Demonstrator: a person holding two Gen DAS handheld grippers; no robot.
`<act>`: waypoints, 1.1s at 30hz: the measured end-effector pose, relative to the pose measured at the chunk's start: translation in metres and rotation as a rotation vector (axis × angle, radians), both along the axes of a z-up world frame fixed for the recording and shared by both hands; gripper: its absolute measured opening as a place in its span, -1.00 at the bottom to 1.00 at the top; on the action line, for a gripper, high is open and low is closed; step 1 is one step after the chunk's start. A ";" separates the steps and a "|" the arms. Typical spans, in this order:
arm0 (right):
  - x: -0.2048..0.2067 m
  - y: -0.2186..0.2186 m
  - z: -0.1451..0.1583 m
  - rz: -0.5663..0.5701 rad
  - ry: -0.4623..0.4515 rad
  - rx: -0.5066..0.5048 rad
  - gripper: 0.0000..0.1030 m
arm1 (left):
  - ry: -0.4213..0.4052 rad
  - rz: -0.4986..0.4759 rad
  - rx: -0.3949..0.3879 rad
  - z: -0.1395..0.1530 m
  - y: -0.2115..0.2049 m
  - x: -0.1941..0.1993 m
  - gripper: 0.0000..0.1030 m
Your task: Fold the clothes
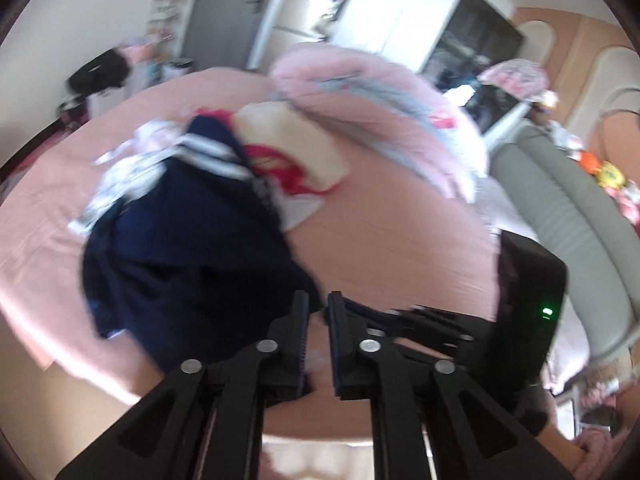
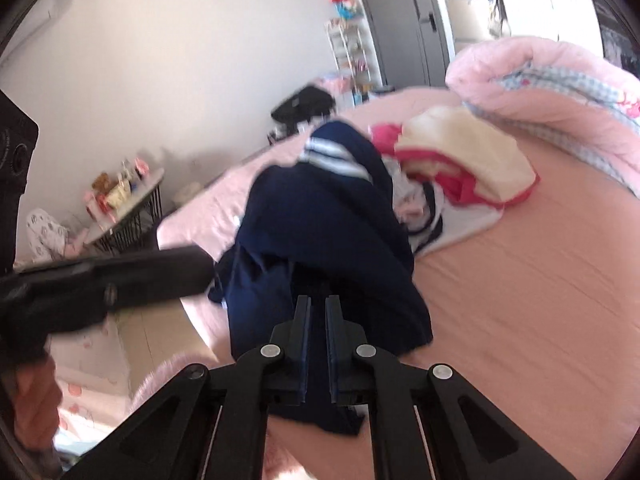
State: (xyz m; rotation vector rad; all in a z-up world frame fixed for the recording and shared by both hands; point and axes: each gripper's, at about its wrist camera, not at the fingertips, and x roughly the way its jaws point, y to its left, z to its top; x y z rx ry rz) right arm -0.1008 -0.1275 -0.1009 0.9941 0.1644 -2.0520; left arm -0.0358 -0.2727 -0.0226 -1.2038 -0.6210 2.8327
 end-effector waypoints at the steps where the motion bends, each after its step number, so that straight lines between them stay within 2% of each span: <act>1: 0.000 -0.003 -0.009 0.011 -0.026 0.041 -0.84 | -0.022 0.029 0.015 -0.006 -0.010 0.002 -0.34; 3: -0.002 -0.010 -0.036 0.003 -0.082 0.109 -0.43 | -0.060 0.083 0.045 -0.018 -0.025 0.006 0.00; 4: -0.004 -0.013 -0.051 -0.006 -0.112 0.134 -0.08 | -0.077 0.099 0.043 -0.023 -0.028 0.007 0.00; 5: -0.005 -0.014 -0.066 -0.021 -0.145 0.148 0.09 | -0.094 0.113 0.035 -0.028 -0.030 0.008 0.00; 8: -0.011 -0.021 -0.107 -0.047 -0.247 0.194 0.10 | -0.115 0.097 0.023 -0.038 -0.028 0.010 0.00; 9: -0.012 -0.026 -0.114 -0.048 -0.243 0.209 0.10 | -0.120 0.085 0.034 -0.041 -0.026 0.009 0.00; 10: -0.014 -0.031 -0.121 -0.048 -0.238 0.224 0.07 | -0.125 0.078 0.034 -0.043 -0.025 0.009 0.00; 12: -0.013 -0.040 -0.127 -0.047 -0.195 0.257 -0.43 | -0.136 0.066 0.032 -0.049 -0.023 0.007 0.00; 13: -0.014 -0.044 -0.126 -0.040 -0.206 0.250 -0.83 | -0.145 0.068 0.030 -0.052 -0.021 0.006 0.00; 14: -0.016 -0.046 -0.125 -0.034 -0.219 0.239 -0.86 | -0.154 0.070 0.035 -0.055 -0.020 0.004 0.00; 15: -0.018 -0.046 -0.121 -0.040 -0.243 0.205 -0.87 | -0.163 0.074 0.041 -0.058 -0.020 0.003 0.00; 17: -0.020 -0.041 -0.108 -0.079 -0.228 0.164 -0.89 | -0.178 0.084 0.045 -0.061 -0.020 0.003 0.00; 19: -0.021 -0.031 -0.084 -0.167 -0.163 0.157 -0.89 | -0.190 0.088 0.051 -0.066 -0.019 0.004 0.01; 21: -0.024 -0.014 -0.052 -0.212 -0.129 0.056 -0.89 | -0.207 0.074 0.063 -0.073 -0.015 0.003 0.01; 25: -0.024 0.015 0.008 -0.262 -0.022 -0.037 -0.90 | -0.230 0.032 0.098 -0.084 -0.002 -0.003 0.01; 27: -0.023 0.038 0.036 -0.280 0.011 -0.102 -0.89 | -0.224 -0.002 0.104 -0.084 0.010 -0.006 0.01; 31: -0.005 0.092 0.079 -0.362 0.112 -0.144 -0.89 | -0.228 -0.073 0.069 -0.083 0.038 -0.014 0.01; 33: 0.003 0.127 0.100 -0.413 0.135 -0.156 -0.89 | -0.243 -0.114 0.054 -0.082 0.057 -0.019 0.01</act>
